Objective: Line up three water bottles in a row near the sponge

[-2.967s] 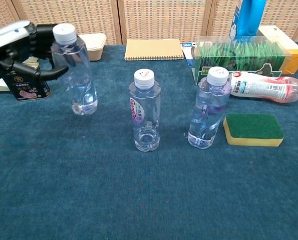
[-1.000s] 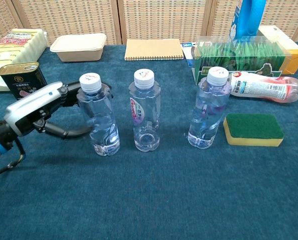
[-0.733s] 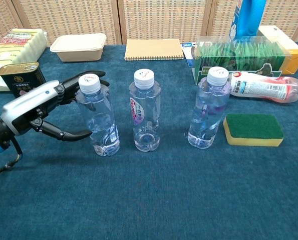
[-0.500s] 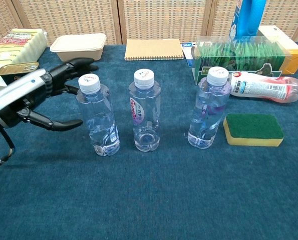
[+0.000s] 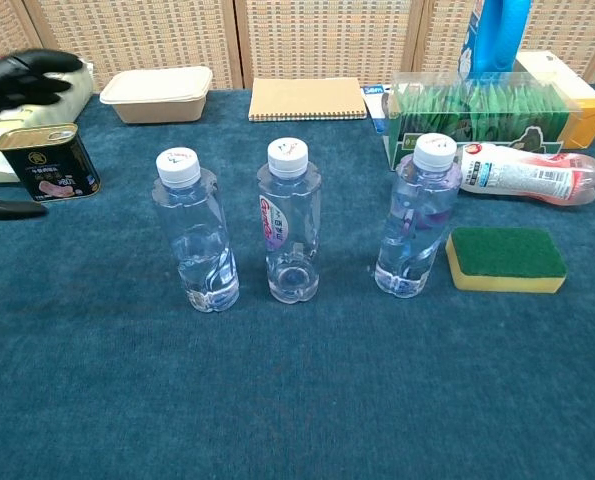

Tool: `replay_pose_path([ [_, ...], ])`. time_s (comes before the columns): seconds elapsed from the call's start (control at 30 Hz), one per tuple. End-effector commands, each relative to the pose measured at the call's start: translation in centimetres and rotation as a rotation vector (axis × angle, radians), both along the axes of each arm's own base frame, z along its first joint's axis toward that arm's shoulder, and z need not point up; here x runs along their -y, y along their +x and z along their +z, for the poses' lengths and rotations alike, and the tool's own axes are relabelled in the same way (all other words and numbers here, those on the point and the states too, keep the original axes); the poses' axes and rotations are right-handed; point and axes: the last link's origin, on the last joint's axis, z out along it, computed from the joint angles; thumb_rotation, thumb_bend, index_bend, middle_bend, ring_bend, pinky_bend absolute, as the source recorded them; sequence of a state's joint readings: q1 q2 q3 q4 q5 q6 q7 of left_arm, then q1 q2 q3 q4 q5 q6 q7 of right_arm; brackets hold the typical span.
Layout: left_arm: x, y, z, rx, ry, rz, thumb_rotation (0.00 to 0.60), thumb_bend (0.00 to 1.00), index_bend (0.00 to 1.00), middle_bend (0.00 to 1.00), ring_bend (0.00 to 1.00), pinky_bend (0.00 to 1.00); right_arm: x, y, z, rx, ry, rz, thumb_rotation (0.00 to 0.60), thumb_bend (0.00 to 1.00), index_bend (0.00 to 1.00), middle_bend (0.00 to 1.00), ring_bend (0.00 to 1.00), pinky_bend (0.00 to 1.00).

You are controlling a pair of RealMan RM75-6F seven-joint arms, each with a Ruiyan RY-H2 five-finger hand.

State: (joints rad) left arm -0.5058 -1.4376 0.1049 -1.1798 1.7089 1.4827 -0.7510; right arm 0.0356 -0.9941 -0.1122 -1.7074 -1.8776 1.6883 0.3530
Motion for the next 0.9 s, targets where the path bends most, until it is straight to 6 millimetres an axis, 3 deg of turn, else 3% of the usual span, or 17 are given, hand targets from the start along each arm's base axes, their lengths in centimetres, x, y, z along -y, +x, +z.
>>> replay_pose_path([
  [0.03, 1.7, -1.4, 4.1, -0.111, 0.096, 0.03, 0.6, 0.11, 0.0, 0.0, 0.0, 0.02, -0.1, 0.1, 0.1, -0.007, -0.003, -0.004, 0.6, 0.0, 0.11, 0.04, 0.0, 0.09],
  [0.2, 3.9, -3.5, 7.3, -0.243, 0.198, 0.097, 0.6, 0.11, 0.0, 0.0, 0.0, 0.02, -0.3, 0.0, 0.2, -0.04, -0.014, -0.013, 0.6, 0.0, 0.12, 0.04, 0.0, 0.07],
  [0.37, 7.5, -6.4, 10.0, -0.378, 0.276, 0.225, 0.6, 0.12, 0.0, 0.0, 0.0, 0.02, -0.4, -0.5, 0.6, -0.163, -0.082, -0.076, 0.6, 0.0, 0.12, 0.03, 0.0, 0.02],
  [0.63, 11.5, -8.2, 11.0, -0.41, 0.321, 0.317, 0.6, 0.12, 0.0, 0.0, 0.0, 0.02, -0.4, -0.5, 0.6, -0.217, -0.077, -0.148, 0.6, 0.0, 0.12, 0.0, 0.0, 0.0],
  [0.9, 12.7, -8.3, 11.5, -0.433, 0.352, 0.329, 0.6, 0.12, 0.0, 0.0, 0.0, 0.02, -0.6, -0.5, 0.8, -0.229, -0.093, -0.15, 0.6, 0.0, 0.12, 0.0, 0.0, 0.0],
])
